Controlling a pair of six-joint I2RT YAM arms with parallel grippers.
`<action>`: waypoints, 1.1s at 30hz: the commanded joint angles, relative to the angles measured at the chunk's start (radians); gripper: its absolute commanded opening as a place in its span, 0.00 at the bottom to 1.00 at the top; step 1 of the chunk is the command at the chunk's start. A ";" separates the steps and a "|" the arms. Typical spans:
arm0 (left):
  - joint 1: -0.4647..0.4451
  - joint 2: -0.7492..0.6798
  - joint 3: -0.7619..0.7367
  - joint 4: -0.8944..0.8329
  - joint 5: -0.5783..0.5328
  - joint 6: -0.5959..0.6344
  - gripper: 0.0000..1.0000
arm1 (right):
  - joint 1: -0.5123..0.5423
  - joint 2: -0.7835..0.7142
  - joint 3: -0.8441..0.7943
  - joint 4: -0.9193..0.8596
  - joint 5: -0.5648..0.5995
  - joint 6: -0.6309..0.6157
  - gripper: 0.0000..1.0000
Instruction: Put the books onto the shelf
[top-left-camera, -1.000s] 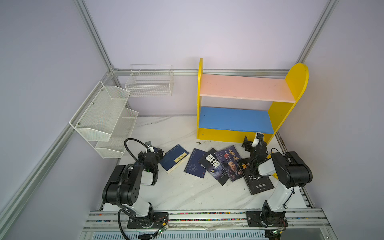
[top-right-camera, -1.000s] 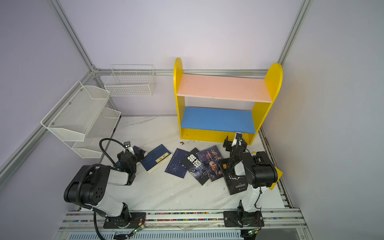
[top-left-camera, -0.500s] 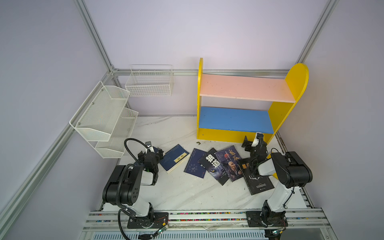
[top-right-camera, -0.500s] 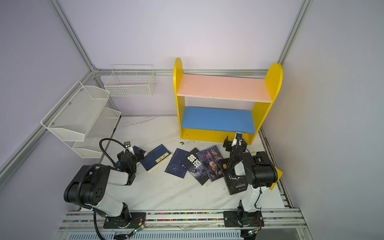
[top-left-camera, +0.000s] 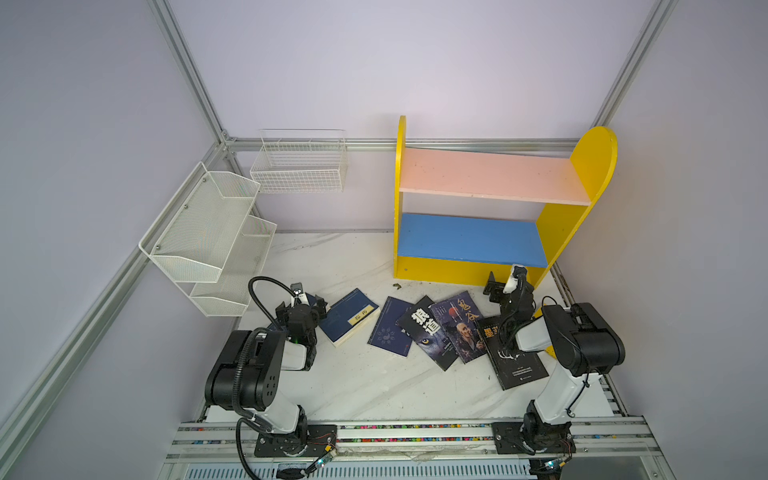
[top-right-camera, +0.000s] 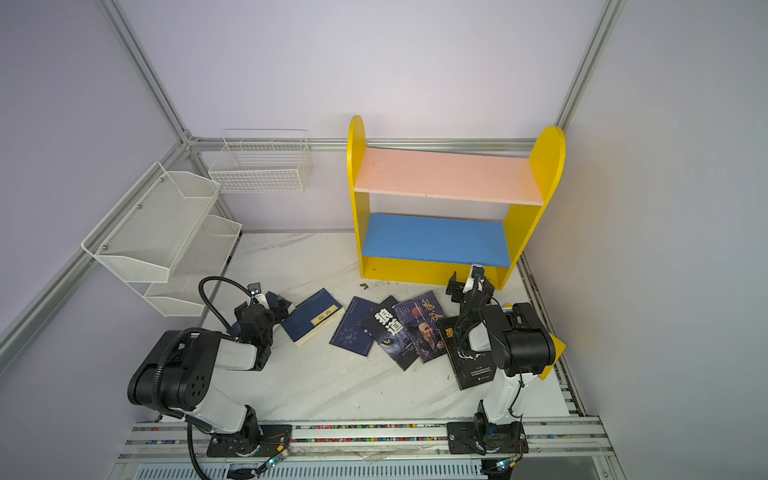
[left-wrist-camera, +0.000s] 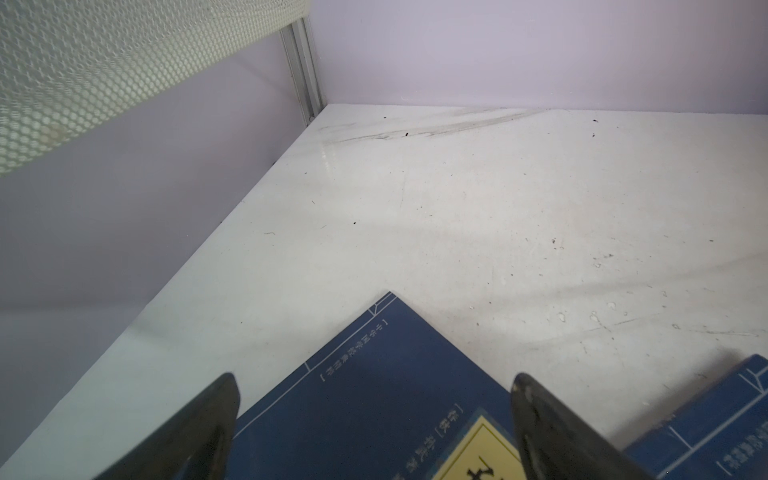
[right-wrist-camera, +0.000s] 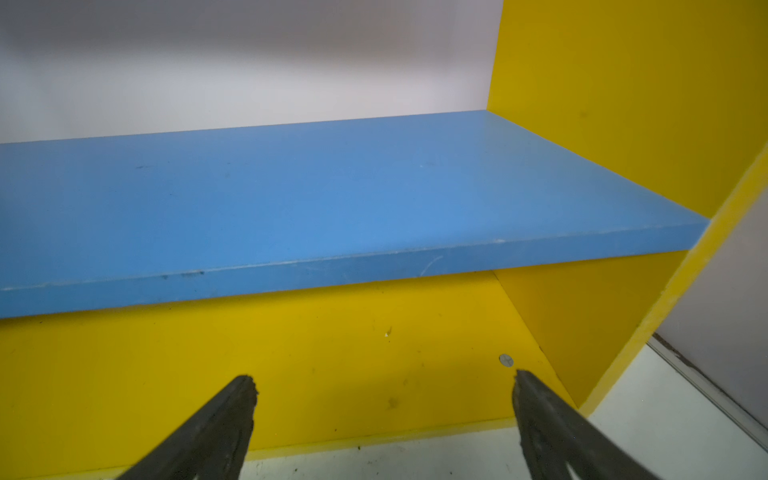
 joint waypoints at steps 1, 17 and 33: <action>0.007 -0.013 0.035 0.048 0.001 0.001 1.00 | 0.001 -0.016 -0.005 0.030 -0.004 -0.008 0.97; 0.007 -0.015 0.033 0.051 0.002 0.001 1.00 | 0.005 -0.033 -0.006 0.031 0.017 -0.010 0.97; -0.082 -0.476 0.511 -0.914 0.360 -0.531 1.00 | 0.196 -0.661 0.238 -0.940 -0.055 0.757 0.97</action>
